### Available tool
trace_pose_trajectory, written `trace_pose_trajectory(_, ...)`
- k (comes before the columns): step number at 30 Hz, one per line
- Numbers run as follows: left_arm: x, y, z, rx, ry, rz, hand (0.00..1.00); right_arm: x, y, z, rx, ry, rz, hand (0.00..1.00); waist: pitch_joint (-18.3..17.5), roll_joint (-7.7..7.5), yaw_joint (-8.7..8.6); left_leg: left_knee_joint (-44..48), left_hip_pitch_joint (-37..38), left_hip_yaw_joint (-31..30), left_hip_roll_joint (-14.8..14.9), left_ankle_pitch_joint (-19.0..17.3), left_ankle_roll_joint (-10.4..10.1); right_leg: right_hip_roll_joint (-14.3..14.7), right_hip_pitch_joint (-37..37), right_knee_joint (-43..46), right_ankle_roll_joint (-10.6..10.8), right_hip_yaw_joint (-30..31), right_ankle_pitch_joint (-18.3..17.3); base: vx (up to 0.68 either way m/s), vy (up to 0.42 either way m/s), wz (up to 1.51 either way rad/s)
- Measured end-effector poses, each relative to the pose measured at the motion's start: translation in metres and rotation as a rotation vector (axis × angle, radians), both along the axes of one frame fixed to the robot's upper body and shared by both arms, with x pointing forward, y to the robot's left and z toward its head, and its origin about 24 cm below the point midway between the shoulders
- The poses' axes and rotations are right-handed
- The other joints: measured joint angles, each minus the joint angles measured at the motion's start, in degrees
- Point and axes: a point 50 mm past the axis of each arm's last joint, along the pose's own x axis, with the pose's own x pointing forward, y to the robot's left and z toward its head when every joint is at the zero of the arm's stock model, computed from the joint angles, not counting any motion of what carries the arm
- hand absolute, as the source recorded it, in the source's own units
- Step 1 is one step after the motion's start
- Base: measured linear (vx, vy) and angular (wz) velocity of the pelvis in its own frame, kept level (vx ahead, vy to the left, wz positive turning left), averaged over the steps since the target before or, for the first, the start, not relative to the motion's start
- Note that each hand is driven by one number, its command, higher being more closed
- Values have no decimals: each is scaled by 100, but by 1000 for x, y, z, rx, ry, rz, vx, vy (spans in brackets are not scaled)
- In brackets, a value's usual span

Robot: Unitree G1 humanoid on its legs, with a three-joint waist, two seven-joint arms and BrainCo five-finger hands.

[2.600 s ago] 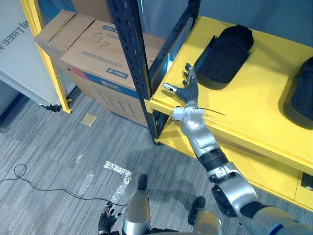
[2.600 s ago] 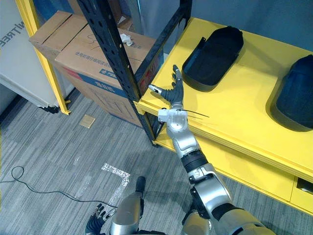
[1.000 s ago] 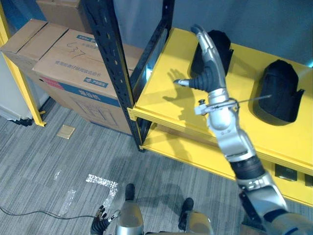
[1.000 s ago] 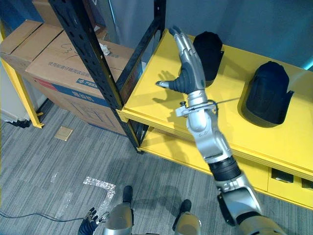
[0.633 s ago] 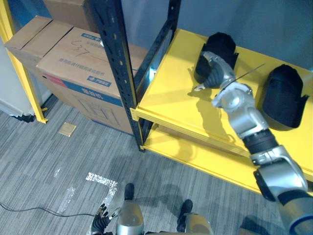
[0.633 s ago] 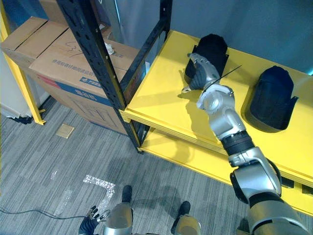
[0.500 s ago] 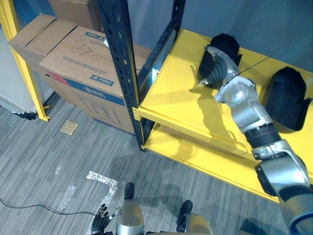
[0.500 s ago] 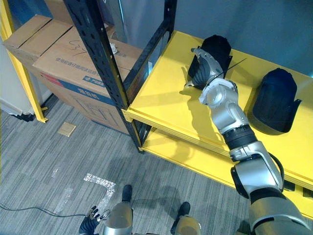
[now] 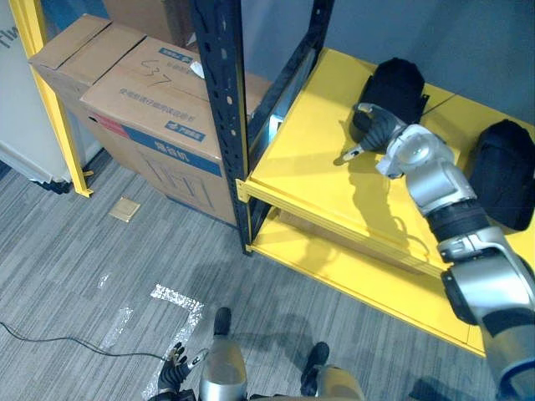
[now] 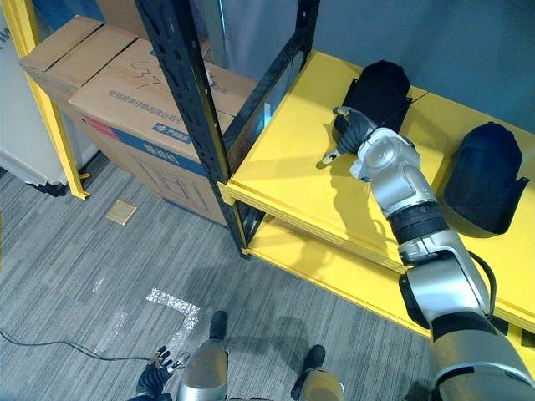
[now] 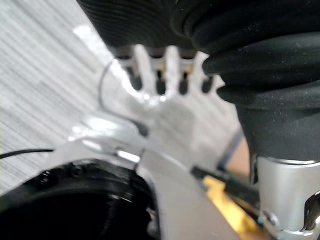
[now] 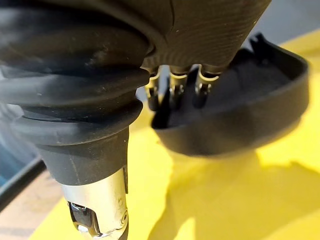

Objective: Walk over and take plastic housings, then place them on the shelf

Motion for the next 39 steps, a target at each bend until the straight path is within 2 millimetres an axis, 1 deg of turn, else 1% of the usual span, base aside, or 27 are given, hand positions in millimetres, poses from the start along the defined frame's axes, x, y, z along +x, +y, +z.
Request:
trace_pose_trajectory(4, 2, -1, 1, -6, 1, -5, 0, -6, -7, 16, -21, -25, 8, 0, 11, 19, -22, 1, -2, 63, 14, -5, 6, 1, -74, 32, -2, 59, 0, -13, -2, -8)
trace_pose_trajectory(6, 2, -1, 1, -8, 4, -6, 0, -8, -6, 19, -22, -39, 20, 0, 12, 19, -34, 2, 9, 108, 27, -8, 6, 7, -92, 41, -3, 94, 0, 0, -4, -12)
trace_pose_trajectory(9, 4, -1, 2, -16, -5, -17, 0, -13, 0, 24, -18, -66, 62, 0, 109, 23, -40, 54, 91, 219, 53, -70, -5, 12, -98, 98, -24, 203, -14, -3, -3, -20)
trace_pose_trajectory(13, 5, -1, 3, -17, -15, -20, 0, -19, 6, 15, -25, -75, 117, 0, 203, 31, -54, 105, 84, 324, 78, -114, -5, 17, -193, 159, -33, 335, -22, -6, 1, -12)
trace_pose_trajectory(19, 6, 0, 4, -16, -19, -11, 0, -23, 15, 12, -26, -82, 163, 0, 242, 31, -134, 107, 88, 335, 79, -122, -3, 13, -220, 198, -47, 346, -41, 0, 0, -3)
trace_pose_trajectory(31, 6, 0, 4, -18, -20, -14, 0, -28, 23, -12, -61, -23, 211, 0, 242, 31, -153, 107, 87, 328, 79, -123, -3, -7, -273, 319, -49, 349, -107, 0, 0, 0)
trace_pose_trajectory(39, 6, 2, 4, -14, -23, -6, 0, -31, 27, -16, -91, -23, 246, 0, 240, 29, -155, 98, 79, 322, 76, -123, -3, -8, -273, 315, -47, 341, -109, 0, 0, 0)
